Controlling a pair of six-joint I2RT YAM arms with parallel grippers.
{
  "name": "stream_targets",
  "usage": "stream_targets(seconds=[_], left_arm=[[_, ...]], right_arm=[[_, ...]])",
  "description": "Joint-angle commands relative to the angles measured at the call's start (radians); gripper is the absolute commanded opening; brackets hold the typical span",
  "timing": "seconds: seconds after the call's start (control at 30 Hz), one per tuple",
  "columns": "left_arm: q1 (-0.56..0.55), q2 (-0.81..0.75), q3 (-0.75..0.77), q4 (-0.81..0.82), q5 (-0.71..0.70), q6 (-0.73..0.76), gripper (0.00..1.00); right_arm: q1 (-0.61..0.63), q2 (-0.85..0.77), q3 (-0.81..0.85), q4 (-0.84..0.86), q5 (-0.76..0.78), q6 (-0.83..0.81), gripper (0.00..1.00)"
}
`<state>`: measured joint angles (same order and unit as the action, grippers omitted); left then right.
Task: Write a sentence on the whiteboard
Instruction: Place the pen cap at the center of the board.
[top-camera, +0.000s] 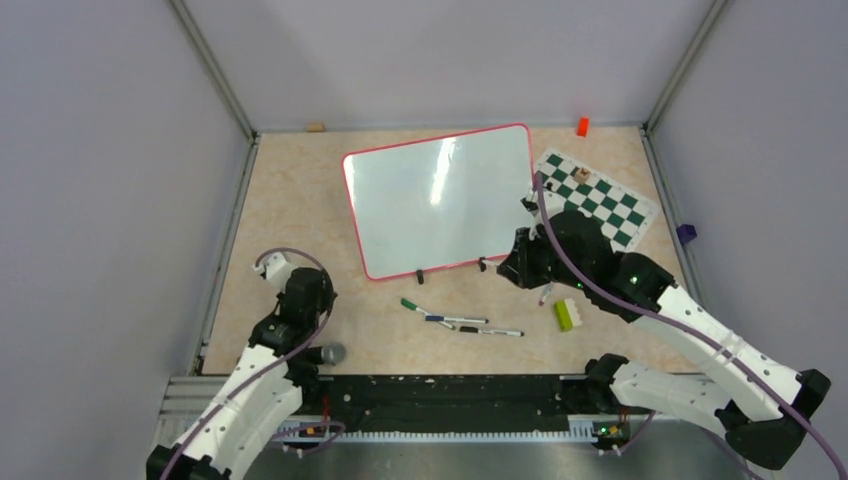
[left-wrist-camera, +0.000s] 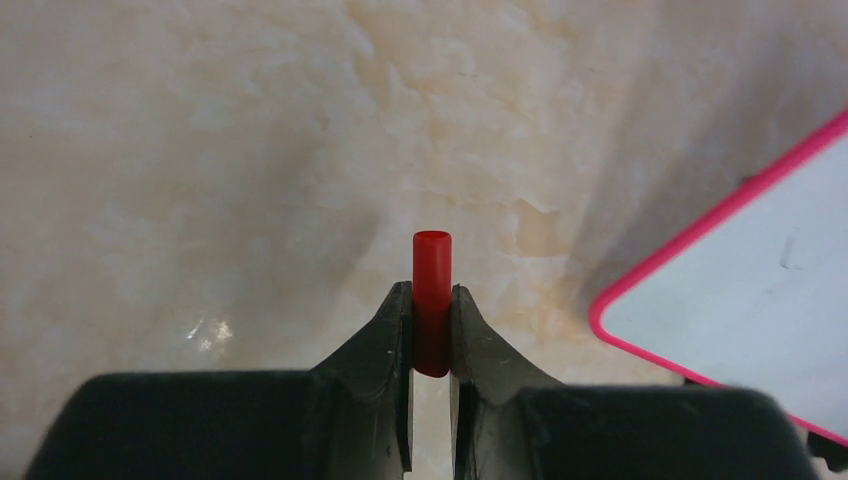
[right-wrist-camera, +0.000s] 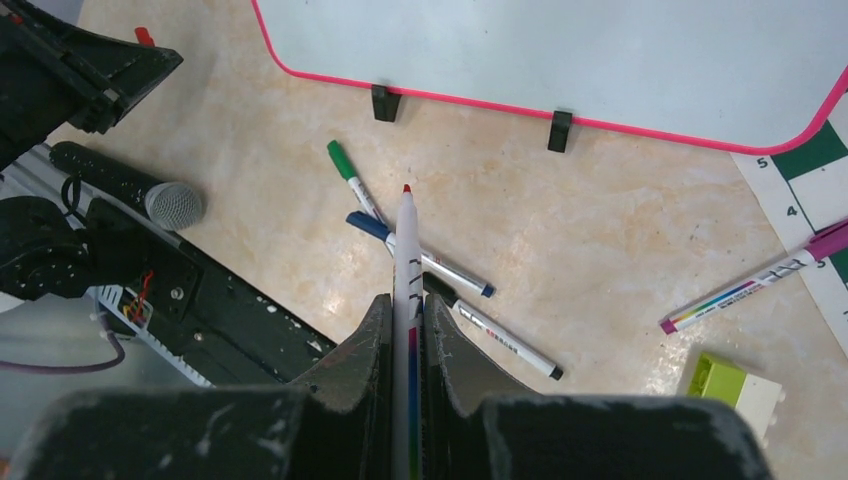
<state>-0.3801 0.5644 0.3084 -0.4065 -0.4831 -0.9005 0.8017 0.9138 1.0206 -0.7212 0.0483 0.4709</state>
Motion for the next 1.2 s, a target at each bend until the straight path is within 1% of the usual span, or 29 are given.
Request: stream_targets(seconds=[0.0,0.07,0.13,0.37,0.5,0.53,0.6,0.63,0.83,0.97,1.07,1.17], left_arm=[[0.145,0.129,0.014,0.057,0.186,0.001,0.0],[0.196,0.188,0.015,0.091,0.227,-0.009,0.0],[0.221,0.234,0.015,0.125,0.258,-0.004,0.0],[0.251,0.338,0.03,0.109,0.24,-0.044,0.0],[0.252,0.386,0.064,0.057,0.226,-0.066,0.1],[0.253,0.391,0.075,0.042,0.226,-0.067,0.14],[0.254,0.392,0.09,0.023,0.23,-0.065,0.32],[0.252,0.385,0.095,0.013,0.229,-0.065,0.35],[0.253,0.323,0.121,-0.069,0.187,-0.061,0.37],[0.252,0.288,0.169,-0.134,0.185,-0.032,0.38],[0.253,0.274,0.21,-0.149,0.229,0.025,0.39],[0.253,0.274,0.238,-0.079,0.371,0.147,0.43]], right_arm=[[-0.008,-0.044,-0.008,0.039,-0.014,-0.017,0.0],[-0.007,-0.055,-0.016,0.036,-0.013,-0.02,0.0],[-0.009,-0.066,-0.021,0.034,-0.012,-0.021,0.0],[-0.008,-0.087,-0.029,0.025,-0.015,-0.045,0.0],[-0.008,-0.091,-0.03,0.022,-0.011,-0.061,0.0],[-0.007,-0.092,-0.031,0.022,-0.012,-0.063,0.0],[-0.008,-0.092,-0.031,0.022,-0.014,-0.071,0.0],[-0.008,-0.092,-0.031,0.022,-0.013,-0.076,0.0],[-0.008,-0.095,-0.031,0.022,-0.013,-0.094,0.0],[-0.008,-0.1,-0.027,0.022,-0.016,-0.105,0.0],[-0.008,-0.109,-0.034,0.023,-0.013,-0.112,0.0],[-0.008,-0.123,-0.052,0.031,-0.005,-0.109,0.0]])
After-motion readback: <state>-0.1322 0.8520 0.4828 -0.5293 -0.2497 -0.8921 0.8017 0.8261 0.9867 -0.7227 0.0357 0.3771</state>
